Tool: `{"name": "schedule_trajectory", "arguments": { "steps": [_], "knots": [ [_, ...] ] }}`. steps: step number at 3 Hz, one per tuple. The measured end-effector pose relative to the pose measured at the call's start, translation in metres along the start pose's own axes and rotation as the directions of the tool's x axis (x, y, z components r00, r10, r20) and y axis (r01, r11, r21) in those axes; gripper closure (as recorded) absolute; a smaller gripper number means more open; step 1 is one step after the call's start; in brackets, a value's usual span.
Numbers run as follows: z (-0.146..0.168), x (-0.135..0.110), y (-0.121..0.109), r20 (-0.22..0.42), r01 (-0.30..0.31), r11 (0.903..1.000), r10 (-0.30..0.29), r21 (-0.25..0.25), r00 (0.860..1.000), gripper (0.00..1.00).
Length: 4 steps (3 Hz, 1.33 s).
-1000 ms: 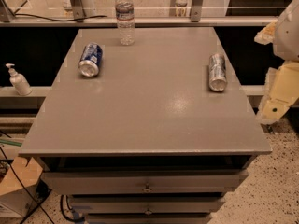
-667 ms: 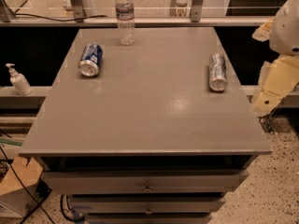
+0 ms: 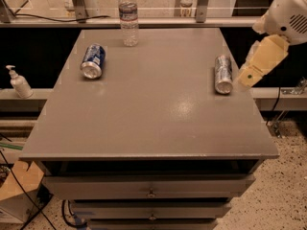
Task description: Place redbull can upright
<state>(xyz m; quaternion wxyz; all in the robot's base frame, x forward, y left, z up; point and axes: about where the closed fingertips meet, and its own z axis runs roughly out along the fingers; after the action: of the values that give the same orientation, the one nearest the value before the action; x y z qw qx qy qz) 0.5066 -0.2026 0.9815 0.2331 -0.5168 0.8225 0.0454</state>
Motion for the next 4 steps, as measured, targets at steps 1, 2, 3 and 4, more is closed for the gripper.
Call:
{"name": "schedule_trajectory", "arguments": {
  "steps": [1,2,3,4],
  "knots": [
    [0.0,-0.002,-0.003,0.008,-0.009,1.0,0.009,0.001,1.0,0.0],
    [0.012,0.005,-0.005,-0.057,-0.057,0.9982,0.056,-0.019,0.997,0.0],
    [0.03,0.018,-0.022,-0.036,-0.229,0.9731,0.228,-0.026,0.973,0.0],
    [0.05,0.021,-0.047,0.005,-0.375,0.9267,0.375,-0.032,0.927,0.0]
  ]
}}
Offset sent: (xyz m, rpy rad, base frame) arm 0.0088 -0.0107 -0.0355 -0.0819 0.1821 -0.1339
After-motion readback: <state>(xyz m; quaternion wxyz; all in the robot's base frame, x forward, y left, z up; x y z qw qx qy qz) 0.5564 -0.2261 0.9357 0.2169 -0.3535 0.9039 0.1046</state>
